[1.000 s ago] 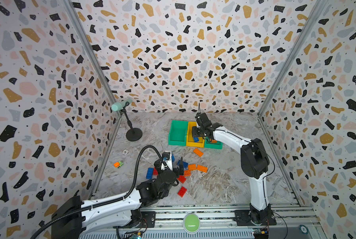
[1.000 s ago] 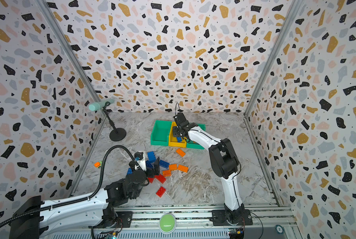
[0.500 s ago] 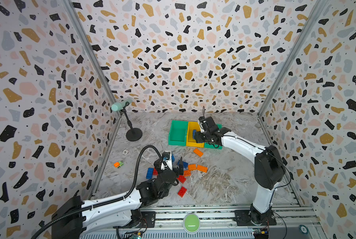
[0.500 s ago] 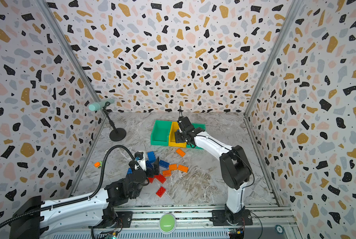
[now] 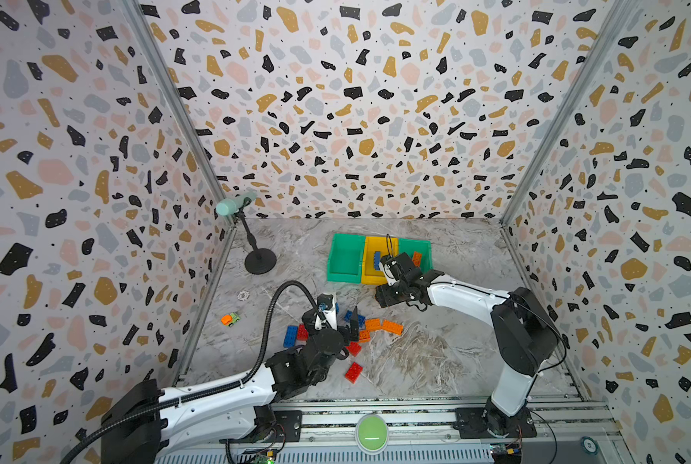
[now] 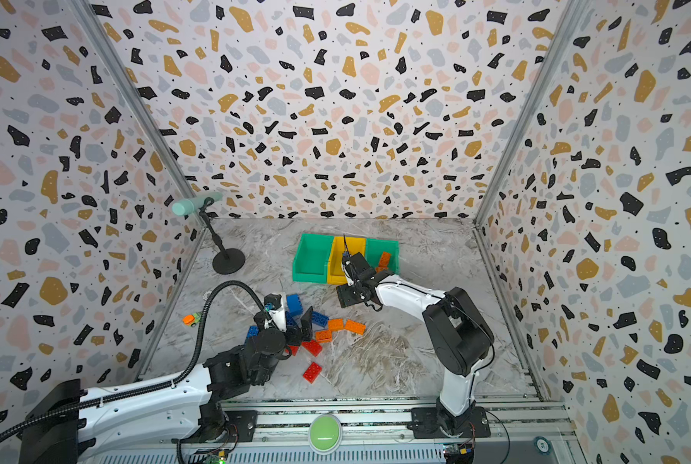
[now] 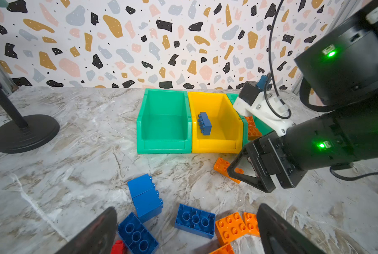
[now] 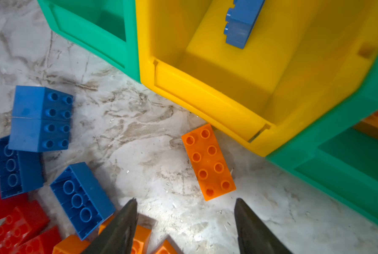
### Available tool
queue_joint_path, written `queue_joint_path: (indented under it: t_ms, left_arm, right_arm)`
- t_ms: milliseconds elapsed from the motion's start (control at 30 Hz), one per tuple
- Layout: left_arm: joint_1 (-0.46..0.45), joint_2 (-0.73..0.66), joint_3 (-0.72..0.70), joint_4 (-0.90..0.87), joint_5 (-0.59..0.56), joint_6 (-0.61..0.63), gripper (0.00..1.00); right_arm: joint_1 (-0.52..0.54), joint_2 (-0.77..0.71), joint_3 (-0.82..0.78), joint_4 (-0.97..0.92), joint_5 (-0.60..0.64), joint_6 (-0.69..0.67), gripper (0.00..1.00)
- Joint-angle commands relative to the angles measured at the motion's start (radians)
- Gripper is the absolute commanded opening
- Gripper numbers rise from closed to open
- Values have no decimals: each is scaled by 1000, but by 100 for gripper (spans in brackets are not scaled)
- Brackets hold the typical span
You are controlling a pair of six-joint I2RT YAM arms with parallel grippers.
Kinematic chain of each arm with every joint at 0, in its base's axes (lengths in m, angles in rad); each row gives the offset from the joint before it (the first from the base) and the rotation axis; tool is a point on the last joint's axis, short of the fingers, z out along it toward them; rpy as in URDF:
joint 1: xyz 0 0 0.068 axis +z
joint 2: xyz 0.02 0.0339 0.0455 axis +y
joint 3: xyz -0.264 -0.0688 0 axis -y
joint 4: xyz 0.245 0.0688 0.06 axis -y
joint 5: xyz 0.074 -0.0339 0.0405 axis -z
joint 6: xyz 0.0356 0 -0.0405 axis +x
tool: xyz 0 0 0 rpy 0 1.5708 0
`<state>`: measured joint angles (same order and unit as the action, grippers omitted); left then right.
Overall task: Sort the legos into containers by color
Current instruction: Pick up the lego from the center of the table.
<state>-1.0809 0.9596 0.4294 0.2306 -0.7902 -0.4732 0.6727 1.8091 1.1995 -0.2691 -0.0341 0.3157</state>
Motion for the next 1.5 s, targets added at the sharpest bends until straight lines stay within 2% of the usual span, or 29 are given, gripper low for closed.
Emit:
queue_joint_path:
  t_ms: [0,300,533,667,800,900,1000,1133,1267,1467]
  left_arm:
    - [6,-20,28,-29,-9,-15,100]
    - [6,-88,-3,-60,-45,-23,100]
    - [6,-113,-29,-46,-77,-25,100]
    - [6,-105,-32,-30,-80,-13,100]
    - [6,-97,-38,-30,-89,-10,100]
    - [6,-101,-43,-30,-91,-10,100]
    - [7,-109,-46,-30,-92,-8,100]
    - [6,-118,-46,-30,-92,6,100]
    - [6,-121,-32,-26,-79,29,100]
    - [7,-76,8,47,18,143,100]
  right_arm:
    - [-5,34,24,15,9,-18,71]
    - [-44,141,68,25,-2,-24,70]
    - [-43,164,94,-3,-3,-29,66]
    - [-33,166,98,-38,24,-28,57]
    - [2,174,106,-75,74,-22,42]
    - [19,176,109,-91,90,-5,37]
    - [24,157,107,-95,84,15,30]
    - [24,104,100,-95,89,32,26]
    - [17,30,105,-99,96,42,25]
    - [-41,-82,116,-104,97,43,26]
